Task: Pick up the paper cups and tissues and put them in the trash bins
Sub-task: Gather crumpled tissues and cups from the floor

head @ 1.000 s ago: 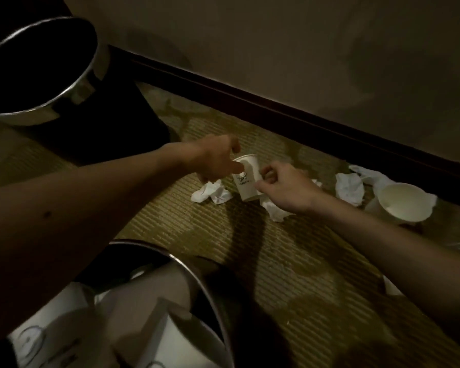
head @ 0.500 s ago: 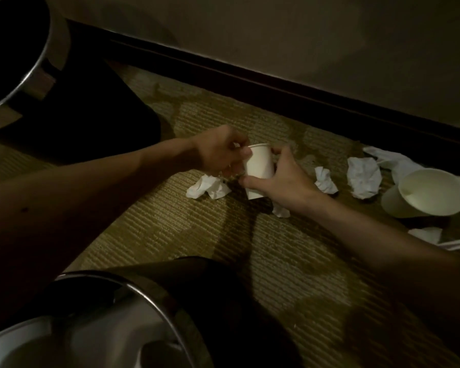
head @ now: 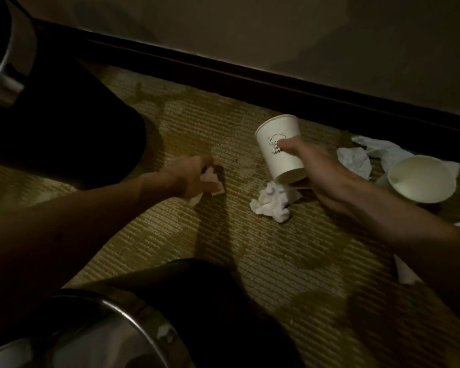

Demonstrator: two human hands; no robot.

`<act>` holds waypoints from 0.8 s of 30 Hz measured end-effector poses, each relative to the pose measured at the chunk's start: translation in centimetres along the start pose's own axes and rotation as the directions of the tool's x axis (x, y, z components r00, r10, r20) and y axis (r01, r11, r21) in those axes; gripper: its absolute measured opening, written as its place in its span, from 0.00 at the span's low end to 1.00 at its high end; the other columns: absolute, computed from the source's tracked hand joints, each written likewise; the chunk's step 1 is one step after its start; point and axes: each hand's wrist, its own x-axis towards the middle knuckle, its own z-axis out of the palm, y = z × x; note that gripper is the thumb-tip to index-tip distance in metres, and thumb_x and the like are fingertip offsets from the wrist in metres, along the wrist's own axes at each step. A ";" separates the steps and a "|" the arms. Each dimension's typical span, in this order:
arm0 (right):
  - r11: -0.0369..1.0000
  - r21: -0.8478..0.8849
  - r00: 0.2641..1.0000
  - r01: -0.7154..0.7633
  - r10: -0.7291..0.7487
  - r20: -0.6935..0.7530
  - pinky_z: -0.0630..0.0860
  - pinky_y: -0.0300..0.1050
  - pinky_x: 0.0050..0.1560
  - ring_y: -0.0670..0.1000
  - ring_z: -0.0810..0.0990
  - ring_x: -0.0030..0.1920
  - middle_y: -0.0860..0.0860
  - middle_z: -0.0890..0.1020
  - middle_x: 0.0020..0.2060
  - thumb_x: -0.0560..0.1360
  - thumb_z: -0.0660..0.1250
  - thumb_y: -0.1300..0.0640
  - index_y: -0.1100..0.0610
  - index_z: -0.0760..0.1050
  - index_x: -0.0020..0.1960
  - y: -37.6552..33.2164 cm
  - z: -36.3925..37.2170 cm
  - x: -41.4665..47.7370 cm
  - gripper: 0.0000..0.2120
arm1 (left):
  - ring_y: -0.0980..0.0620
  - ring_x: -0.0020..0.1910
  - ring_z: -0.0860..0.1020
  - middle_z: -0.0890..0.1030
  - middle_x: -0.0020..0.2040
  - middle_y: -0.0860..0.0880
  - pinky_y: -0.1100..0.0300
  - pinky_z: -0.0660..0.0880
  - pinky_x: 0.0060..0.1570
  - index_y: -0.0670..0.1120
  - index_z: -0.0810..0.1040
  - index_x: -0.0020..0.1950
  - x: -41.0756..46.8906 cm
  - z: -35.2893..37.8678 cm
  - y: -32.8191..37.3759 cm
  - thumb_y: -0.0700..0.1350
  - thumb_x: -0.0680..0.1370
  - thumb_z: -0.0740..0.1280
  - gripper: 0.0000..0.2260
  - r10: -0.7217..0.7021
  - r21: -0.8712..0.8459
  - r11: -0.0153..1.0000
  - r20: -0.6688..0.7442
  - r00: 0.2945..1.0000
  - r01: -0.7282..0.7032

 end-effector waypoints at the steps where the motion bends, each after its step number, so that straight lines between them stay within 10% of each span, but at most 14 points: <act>1: 1.000 0.024 1.000 0.000 0.000 -0.008 0.82 0.52 0.49 0.55 0.85 0.48 0.57 0.85 0.48 0.73 0.67 0.42 0.55 0.76 0.58 0.0 -0.4 0.0 0.20 | 0.52 0.54 0.73 0.76 0.56 0.51 0.56 0.72 0.48 0.52 0.74 0.63 -0.1 0.2 0.4 0.55 0.75 0.71 0.19 0.010 -0.006 1.000 0.017 1.000 -0.010; 6: 0.993 0.116 0.998 0.028 -0.023 -0.051 0.78 0.55 0.53 0.57 0.85 0.49 0.58 0.86 0.48 0.66 0.67 0.39 0.51 0.75 0.52 0.0 -2.4 -0.8 0.21 | 0.52 0.51 0.79 0.78 0.47 0.54 0.61 0.72 0.42 0.52 0.78 0.48 0.0 0.5 3.2 0.46 0.75 0.72 0.05 0.132 -0.031 0.991 0.103 0.986 -0.129; 12: 0.978 0.205 0.993 -0.050 0.070 -0.094 0.76 0.53 0.48 0.61 0.81 0.58 0.62 0.82 0.56 0.74 0.65 0.44 0.52 0.73 0.56 1.8 -4.4 -1.4 0.15 | 0.60 0.48 0.75 0.71 0.56 0.58 0.75 0.73 0.30 0.55 0.62 0.75 0.8 0.6 8.0 0.45 0.73 0.75 0.34 0.257 -0.370 0.901 0.033 0.966 -0.228; 18: 0.925 0.352 0.985 -0.143 0.167 -0.038 0.76 0.58 0.59 0.59 0.82 0.57 0.59 0.83 0.52 0.76 0.62 0.44 0.55 0.72 0.64 3.2 -5.1 -2.1 0.21 | 0.55 0.68 0.70 0.71 0.72 0.53 0.56 0.72 0.64 0.61 0.57 0.77 1.2 3.3 10.3 0.47 0.70 0.78 0.42 0.383 -0.353 0.877 0.101 0.918 -0.327; 21: 0.880 0.432 0.976 -0.198 0.219 0.003 0.77 0.57 0.58 0.60 0.83 0.55 0.60 0.84 0.50 0.76 0.61 0.44 0.59 0.75 0.61 3.8 -5.3 -2.5 0.22 | 0.70 0.49 0.76 0.78 0.50 0.64 0.77 0.71 0.43 0.64 0.75 0.56 0.8 3.8 11.2 0.46 0.69 0.78 0.22 0.407 -0.357 0.869 0.118 0.906 -0.344; 24: 0.836 0.497 0.970 -0.235 0.236 0.060 0.79 0.56 0.54 0.58 0.84 0.50 0.59 0.84 0.46 0.76 0.61 0.44 0.59 0.75 0.61 4.4 -5.3 -3.0 0.22 | 0.66 0.36 0.79 0.80 0.37 0.59 0.68 0.73 0.35 0.57 0.77 0.38 0.7 3.8 11.7 0.45 0.71 0.77 0.11 0.366 -0.347 0.885 0.104 0.925 -0.311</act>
